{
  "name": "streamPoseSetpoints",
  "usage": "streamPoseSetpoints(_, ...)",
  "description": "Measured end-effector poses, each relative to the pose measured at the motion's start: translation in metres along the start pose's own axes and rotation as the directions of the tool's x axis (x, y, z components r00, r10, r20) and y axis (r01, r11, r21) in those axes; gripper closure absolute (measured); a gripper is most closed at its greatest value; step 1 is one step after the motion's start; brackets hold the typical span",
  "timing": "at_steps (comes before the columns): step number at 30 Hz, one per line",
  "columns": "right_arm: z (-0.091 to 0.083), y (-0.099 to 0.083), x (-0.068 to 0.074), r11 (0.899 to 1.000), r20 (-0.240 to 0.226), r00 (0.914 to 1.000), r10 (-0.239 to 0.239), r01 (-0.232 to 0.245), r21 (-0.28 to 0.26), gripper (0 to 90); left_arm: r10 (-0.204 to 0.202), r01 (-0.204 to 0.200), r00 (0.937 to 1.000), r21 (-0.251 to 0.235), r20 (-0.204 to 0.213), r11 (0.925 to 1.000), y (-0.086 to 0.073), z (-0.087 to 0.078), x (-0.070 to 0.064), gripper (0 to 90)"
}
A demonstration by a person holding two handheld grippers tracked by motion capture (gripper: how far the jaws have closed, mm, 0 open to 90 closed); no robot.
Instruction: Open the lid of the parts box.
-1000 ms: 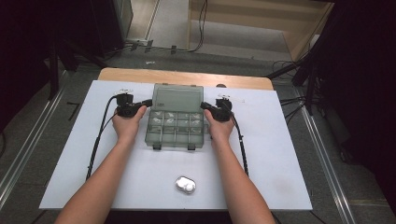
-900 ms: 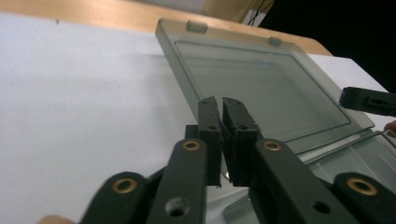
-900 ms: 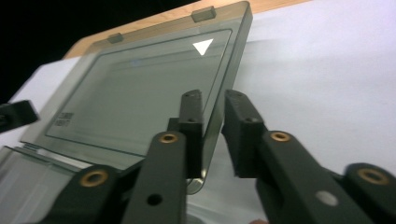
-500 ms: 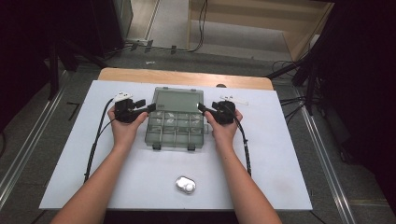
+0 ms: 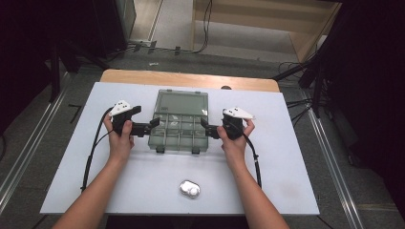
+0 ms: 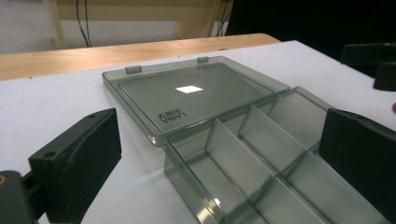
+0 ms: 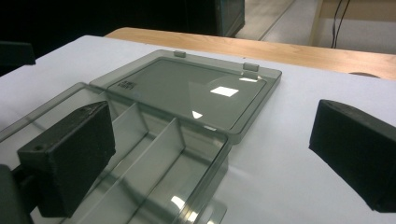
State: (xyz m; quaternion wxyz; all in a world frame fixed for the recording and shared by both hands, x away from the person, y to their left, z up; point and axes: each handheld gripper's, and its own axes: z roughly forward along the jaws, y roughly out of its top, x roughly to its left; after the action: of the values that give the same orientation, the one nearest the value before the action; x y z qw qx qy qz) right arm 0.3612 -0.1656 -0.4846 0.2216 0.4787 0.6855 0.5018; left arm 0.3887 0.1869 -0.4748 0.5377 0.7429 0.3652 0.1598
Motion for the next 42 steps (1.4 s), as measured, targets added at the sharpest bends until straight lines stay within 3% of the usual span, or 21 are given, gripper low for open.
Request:
streamPoseSetpoints(6, -0.023, -0.012, 0.005, 1.0, -0.013, 0.9998, -0.012, 0.011, -0.023, 0.0, -0.008, 0.008, 0.9997, -0.002, 0.023, 1.0, -0.006, -0.02, -0.009, 0.0)
streamPoseSetpoints(16, -0.055, -0.034, 0.005, 1.0, -0.036, 0.9992, -0.016, 0.015, -0.022, 0.0, -0.016, 0.016, 0.9998, -0.017, 0.016, 0.9997, -0.024, -0.054, -0.01, 0.0)
streamPoseSetpoints(19, -0.064, -0.035, 0.009, 0.999, -0.034, 0.999, -0.029, 0.028, -0.019, 0.0, -0.038, 0.038, 0.9991, -0.038, 0.016, 0.9985, -0.029, -0.064, -0.012, 0.0)
streamPoseSetpoints(25, -0.081, -0.045, 0.017, 0.998, -0.032, 0.9978, -0.058, 0.058, -0.02, 0.0, 0.014, -0.014, 0.9999, -0.035, -0.002, 0.9993, -0.038, -0.081, -0.024, 0.0)
streamPoseSetpoints(36, -0.104, -0.055, 0.014, 0.998, -0.038, 0.9976, -0.057, 0.057, -0.02, 0.0, 0.002, -0.002, 0.9999, -0.035, -0.011, 0.9994, -0.054, -0.104, -0.026, 0.0)
streamPoseSetpoints(42, -0.12, -0.059, 0.011, 0.998, -0.035, 0.9979, -0.054, 0.053, -0.019, 0.0, -0.014, 0.012, 0.9995, -0.053, -0.029, 0.9985, -0.061, -0.126, -0.024, 0.0)
